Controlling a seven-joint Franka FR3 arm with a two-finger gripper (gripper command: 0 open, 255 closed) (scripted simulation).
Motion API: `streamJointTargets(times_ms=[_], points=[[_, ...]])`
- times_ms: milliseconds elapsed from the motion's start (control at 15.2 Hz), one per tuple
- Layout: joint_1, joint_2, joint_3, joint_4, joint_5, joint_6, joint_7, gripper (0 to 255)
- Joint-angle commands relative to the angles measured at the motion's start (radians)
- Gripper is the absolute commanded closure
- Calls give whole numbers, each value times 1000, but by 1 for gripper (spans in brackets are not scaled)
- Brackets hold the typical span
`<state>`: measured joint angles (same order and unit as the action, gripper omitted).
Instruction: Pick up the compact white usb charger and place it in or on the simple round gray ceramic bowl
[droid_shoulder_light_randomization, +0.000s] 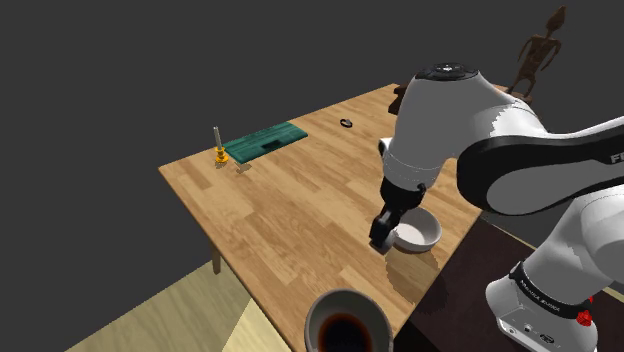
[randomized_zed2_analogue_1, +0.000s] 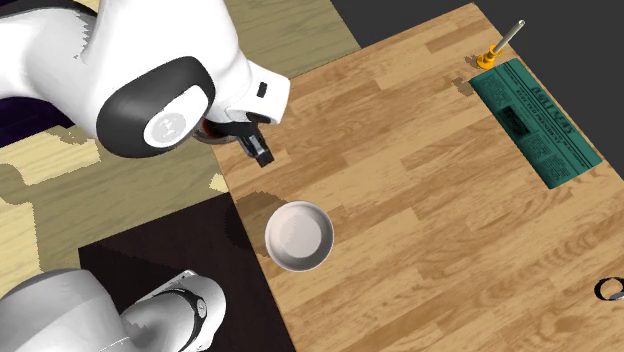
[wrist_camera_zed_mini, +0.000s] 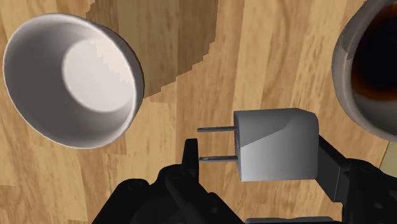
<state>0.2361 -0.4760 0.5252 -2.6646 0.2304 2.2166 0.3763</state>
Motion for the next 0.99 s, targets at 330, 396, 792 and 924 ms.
streamJointTargets(times_ms=[330,396,792,924], points=[[29,113,157,132,-4,-8,205,255],[29,135,180,155,-11,-9,237,255],[13,297,327,312,-112,-19,452,255],[8,319,336,299,-129,11,467,255]])
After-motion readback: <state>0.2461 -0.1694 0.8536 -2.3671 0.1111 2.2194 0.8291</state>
